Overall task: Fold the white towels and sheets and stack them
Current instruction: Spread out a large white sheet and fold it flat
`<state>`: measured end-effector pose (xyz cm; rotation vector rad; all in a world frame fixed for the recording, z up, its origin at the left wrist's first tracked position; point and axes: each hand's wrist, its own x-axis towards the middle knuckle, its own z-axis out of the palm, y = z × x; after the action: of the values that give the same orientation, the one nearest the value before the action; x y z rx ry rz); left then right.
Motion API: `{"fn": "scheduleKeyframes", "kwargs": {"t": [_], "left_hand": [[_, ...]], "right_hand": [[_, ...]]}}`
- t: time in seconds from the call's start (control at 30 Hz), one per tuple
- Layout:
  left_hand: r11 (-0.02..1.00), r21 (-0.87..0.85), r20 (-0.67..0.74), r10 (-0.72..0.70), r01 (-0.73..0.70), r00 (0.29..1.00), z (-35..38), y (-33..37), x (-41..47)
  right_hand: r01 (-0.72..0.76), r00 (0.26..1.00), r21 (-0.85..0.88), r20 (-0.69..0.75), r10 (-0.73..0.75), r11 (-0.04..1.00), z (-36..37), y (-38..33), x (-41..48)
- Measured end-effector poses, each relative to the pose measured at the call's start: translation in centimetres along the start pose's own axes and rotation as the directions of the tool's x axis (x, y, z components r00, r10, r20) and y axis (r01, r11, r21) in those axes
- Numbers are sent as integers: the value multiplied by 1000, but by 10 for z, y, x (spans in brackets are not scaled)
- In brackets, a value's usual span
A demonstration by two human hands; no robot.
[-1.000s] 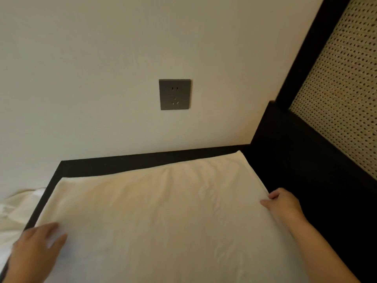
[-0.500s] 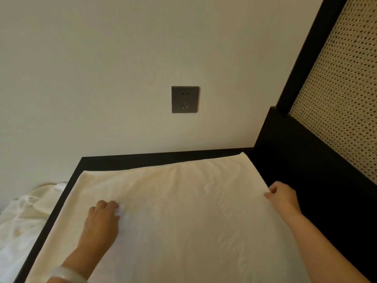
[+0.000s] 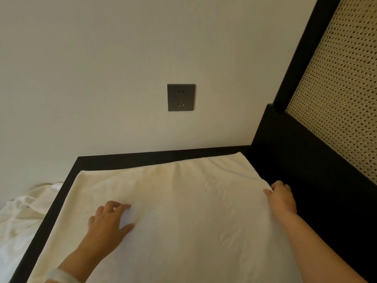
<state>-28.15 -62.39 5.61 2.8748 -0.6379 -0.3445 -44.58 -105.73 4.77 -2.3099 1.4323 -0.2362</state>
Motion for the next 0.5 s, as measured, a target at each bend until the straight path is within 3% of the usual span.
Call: {"fn": "scheduleKeyframes", "kwargs": {"t": [0.07,0.13,0.2,0.37,0.5], "left_hand": [[991,5,-97,-134,135,986,-4,-16,-5],[941,-53,-182,-337,333,924,-9,-37,-9],[862,-115,-155,-506,493,849,-12,-59,-10],[758,-291,-97,-630,583,771,-11,-93,2],[663,-468,-38,-676,585,736,-10,-103,0]], "right_hand": [[-4,1000,-34,-6,4,999,1,0,-1],[-5,1000,-63,9,5,998,1,1,3],[17,1000,-60,28,-15,998,0,2,6],[34,998,63,56,-38,997,0,5,14],[-59,991,52,127,52,997,2,3,22]]}}
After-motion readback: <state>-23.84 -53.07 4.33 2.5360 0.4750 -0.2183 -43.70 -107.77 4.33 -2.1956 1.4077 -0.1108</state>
